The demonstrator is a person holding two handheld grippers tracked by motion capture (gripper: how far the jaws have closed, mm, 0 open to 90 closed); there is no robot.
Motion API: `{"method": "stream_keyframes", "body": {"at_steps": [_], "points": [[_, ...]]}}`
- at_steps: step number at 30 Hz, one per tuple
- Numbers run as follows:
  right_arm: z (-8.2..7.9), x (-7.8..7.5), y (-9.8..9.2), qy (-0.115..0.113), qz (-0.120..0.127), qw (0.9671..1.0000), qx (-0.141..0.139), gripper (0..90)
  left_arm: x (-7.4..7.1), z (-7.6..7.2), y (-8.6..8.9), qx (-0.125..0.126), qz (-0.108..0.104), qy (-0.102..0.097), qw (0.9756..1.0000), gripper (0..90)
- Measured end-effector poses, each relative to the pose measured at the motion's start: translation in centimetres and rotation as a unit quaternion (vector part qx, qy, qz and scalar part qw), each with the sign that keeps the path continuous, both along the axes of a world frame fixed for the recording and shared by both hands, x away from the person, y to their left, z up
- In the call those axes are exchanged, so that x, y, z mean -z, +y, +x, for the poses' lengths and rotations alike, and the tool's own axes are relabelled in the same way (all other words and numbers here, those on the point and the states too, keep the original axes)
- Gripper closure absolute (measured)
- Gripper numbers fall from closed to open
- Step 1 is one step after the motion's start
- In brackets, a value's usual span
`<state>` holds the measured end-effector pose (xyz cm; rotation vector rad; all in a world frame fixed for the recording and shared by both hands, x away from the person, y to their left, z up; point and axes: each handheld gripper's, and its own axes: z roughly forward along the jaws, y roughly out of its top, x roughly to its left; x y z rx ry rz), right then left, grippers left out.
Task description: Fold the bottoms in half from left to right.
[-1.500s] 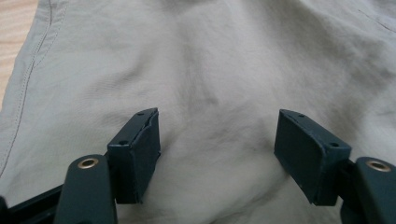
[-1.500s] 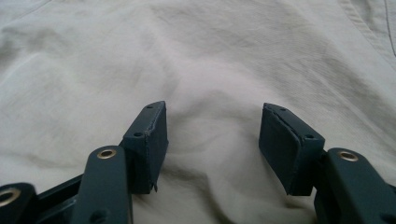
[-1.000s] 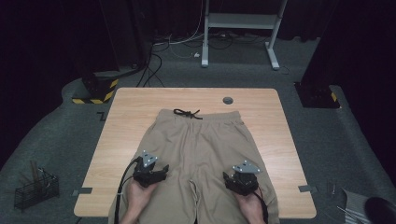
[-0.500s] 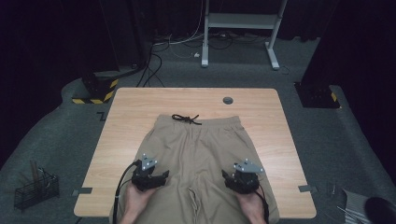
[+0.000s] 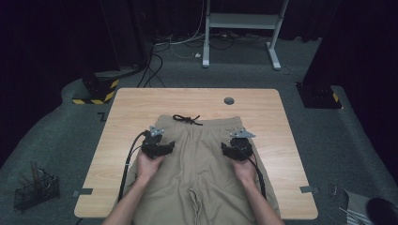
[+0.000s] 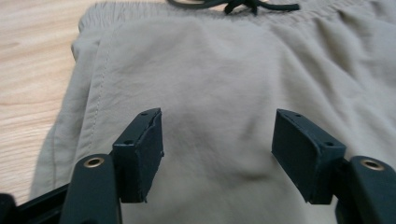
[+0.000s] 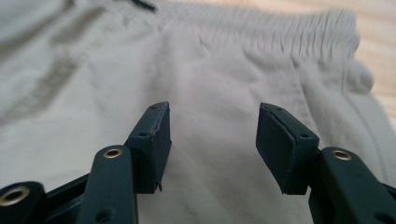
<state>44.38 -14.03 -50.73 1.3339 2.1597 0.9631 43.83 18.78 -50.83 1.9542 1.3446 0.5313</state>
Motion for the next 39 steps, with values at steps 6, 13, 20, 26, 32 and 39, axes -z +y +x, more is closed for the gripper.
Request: {"method": "stream_keyframes", "body": {"at_steps": [6,13,20,26,32,39], "points": [[-0.3,1.4,-0.2,0.005,-0.018,0.9998,-0.011,42.2,1.3,-0.3,0.2,0.012,0.010,0.003,0.9999,33.4],[-2.0,1.6,-0.8,-0.002,-0.012,0.9998,-0.014,41.8,1.8,-2.8,-0.1,0.007,0.027,-0.024,0.9993,32.2],[-5.2,1.6,-1.3,-0.003,-0.014,0.9997,-0.019,41.9,1.7,-6.8,-0.2,0.017,0.022,-0.015,0.9995,29.4],[-6.7,1.6,-1.5,-0.004,-0.015,0.9996,-0.025,41.7,0.6,-7.3,0.7,0.028,0.000,0.001,0.9996,32.5],[-6.7,1.6,-1.5,-0.002,-0.013,0.9996,-0.024,41.7,-0.9,-4.2,2.3,0.001,-0.006,0.016,0.9999,27.7],[-6.7,1.6,-1.5,-0.005,-0.016,0.9995,-0.026,41.8,-0.8,-1.2,4.1,0.004,-0.006,0.027,0.9996,29.4]]}}
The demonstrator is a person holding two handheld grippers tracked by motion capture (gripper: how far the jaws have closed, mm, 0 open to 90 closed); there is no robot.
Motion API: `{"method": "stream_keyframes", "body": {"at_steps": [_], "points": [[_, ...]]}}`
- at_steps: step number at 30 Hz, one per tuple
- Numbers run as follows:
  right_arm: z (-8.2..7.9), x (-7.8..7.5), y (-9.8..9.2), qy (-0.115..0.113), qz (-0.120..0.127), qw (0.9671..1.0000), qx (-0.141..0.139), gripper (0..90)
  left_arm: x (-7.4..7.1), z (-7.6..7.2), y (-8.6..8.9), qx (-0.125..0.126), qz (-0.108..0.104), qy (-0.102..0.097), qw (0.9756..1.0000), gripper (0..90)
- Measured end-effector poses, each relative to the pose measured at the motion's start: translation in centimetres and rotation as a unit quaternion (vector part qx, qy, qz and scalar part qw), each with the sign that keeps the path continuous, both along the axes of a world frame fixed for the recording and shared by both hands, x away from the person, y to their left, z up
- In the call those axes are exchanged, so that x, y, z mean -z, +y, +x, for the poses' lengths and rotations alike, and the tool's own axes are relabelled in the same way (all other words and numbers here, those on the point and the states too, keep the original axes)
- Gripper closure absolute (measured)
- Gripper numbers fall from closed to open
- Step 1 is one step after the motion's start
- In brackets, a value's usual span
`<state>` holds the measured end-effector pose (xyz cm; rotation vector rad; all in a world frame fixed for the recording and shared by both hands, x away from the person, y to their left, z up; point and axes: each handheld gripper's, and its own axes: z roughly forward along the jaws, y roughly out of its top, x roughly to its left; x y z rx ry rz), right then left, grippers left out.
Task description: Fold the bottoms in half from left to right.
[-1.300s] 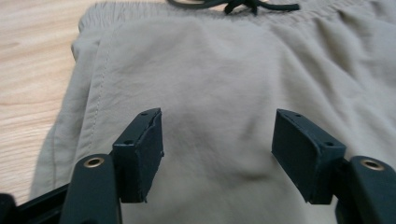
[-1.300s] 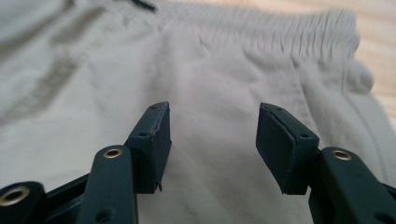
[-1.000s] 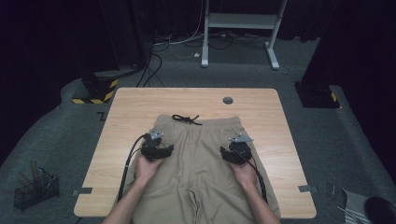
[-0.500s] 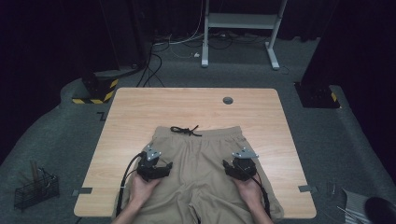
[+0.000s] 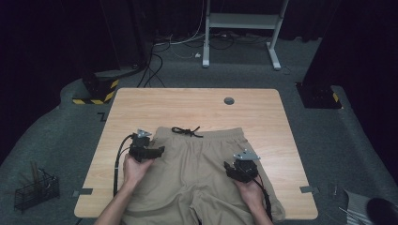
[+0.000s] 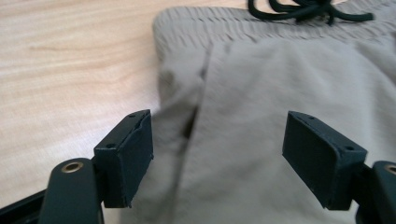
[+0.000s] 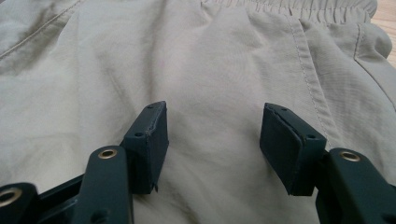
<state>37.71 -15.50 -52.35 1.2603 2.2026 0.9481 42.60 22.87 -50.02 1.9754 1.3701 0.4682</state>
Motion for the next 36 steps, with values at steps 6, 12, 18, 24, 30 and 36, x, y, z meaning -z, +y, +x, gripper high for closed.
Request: {"method": "stream_keyframes", "body": {"at_steps": [6,12,18,24,30,36], "points": [[0.0,0.0,0.0,0.000,0.000,1.0000,0.001,41.8,-0.3,1.6,0.5,-0.011,-0.013,-0.018,0.9997,33.1],[-0.1,0.0,0.1,-0.002,-0.002,1.0000,0.000,42.0,0.2,2.7,0.7,-0.026,-0.001,0.001,0.9997,29.1],[-0.1,0.0,0.1,-0.001,-0.002,1.0000,0.000,42.1,1.2,2.8,0.2,-0.004,0.011,0.018,0.9998,41.2],[-0.1,0.0,0.1,-0.002,-0.002,1.0000,0.000,42.0,1.3,2.3,-0.1,0.019,0.034,0.010,0.9992,68.1],[0.0,0.0,0.0,-0.001,-0.001,1.0000,0.000,42.0,1.0,2.2,-0.4,0.039,0.048,0.017,0.9979,85.1],[0.0,0.0,0.0,0.000,0.000,1.0000,0.001,41.7,0.5,2.2,0.3,0.050,0.019,0.010,0.9985,87.4]]}}
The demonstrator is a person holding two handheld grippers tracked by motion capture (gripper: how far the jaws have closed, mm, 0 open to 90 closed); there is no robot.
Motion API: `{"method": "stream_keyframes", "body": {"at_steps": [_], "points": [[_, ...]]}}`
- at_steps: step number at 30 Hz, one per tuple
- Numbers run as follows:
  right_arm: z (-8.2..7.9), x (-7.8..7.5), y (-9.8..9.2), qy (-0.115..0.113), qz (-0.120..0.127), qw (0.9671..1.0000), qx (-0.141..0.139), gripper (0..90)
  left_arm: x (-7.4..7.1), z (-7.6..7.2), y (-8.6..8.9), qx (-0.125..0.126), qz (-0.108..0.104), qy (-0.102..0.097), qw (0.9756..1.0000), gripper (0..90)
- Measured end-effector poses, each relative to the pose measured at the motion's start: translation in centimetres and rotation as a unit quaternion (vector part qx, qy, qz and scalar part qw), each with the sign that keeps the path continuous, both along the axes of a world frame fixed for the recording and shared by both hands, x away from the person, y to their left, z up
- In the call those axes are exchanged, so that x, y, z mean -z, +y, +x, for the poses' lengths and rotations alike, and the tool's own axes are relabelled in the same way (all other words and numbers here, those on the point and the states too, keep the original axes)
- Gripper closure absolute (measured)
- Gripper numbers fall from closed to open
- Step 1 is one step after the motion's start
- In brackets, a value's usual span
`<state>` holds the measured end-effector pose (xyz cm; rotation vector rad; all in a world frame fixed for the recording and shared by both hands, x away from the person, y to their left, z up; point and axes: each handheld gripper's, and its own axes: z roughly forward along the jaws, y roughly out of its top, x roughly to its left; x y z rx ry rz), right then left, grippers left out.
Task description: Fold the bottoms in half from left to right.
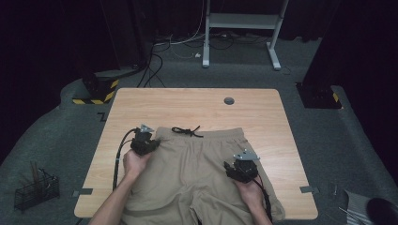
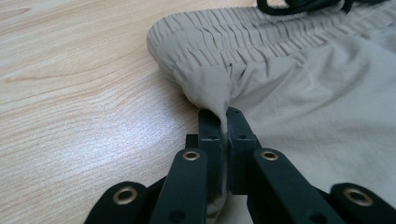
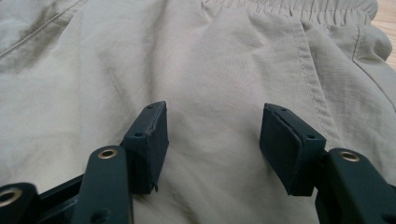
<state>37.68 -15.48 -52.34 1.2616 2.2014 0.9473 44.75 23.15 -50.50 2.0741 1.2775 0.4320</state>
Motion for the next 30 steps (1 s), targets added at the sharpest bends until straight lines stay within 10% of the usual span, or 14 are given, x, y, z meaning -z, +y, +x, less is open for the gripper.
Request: {"method": "stream_keyframes", "body": {"at_steps": [20,30], "points": [[0.0,-0.6,0.4,0.006,0.014,0.9999,0.000,36.7,-2.4,-0.7,1.0,0.023,-0.085,-0.008,0.9961,87.8],[0.2,-2.0,3.2,-0.026,0.056,0.9944,-0.086,50.9,-3.9,-0.9,0.6,0.033,-0.098,-0.020,0.9945,87.9]]}}
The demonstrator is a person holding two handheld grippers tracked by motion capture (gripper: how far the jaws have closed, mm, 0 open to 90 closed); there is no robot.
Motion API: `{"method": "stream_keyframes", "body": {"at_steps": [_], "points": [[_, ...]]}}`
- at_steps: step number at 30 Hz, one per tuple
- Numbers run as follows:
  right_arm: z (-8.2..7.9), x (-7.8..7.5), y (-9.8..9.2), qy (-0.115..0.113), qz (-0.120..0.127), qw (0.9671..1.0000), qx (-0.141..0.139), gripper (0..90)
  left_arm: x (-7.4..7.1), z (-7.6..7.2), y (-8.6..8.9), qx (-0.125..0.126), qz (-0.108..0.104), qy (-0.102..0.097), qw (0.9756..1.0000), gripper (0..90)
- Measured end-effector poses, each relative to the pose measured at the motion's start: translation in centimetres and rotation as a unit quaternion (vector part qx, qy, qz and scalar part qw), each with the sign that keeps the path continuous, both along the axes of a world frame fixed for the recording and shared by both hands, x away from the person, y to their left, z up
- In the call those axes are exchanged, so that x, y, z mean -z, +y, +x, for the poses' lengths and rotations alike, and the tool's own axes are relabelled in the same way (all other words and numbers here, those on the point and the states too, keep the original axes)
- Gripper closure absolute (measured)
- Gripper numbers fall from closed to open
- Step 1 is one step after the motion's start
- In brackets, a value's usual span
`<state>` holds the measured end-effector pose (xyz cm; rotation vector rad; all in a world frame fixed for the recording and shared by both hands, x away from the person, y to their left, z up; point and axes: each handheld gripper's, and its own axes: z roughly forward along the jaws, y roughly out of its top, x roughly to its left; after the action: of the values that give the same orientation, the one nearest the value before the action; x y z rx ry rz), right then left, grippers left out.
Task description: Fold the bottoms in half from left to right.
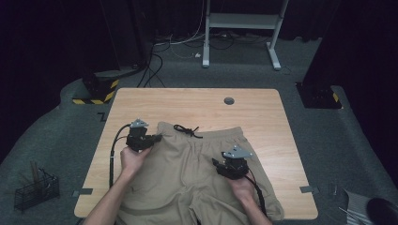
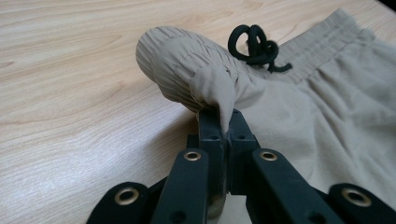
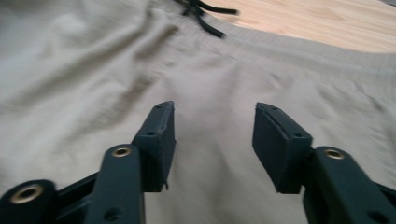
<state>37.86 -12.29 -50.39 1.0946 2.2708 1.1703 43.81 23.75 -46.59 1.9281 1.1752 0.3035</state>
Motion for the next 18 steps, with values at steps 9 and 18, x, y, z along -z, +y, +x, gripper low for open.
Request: {"method": "stream_keyframes", "body": {"at_steps": [9,18], "points": [[1.3,0.7,2.6,0.026,-0.020,0.9992,-0.022,49.9,-0.9,0.3,-0.1,0.008,-0.018,-0.002,0.9998,87.9],[1.2,1.5,4.6,0.034,-0.041,0.9980,-0.035,44.6,-1.3,0.7,-0.3,0.008,-0.052,0.001,0.9986,88.0]]}}
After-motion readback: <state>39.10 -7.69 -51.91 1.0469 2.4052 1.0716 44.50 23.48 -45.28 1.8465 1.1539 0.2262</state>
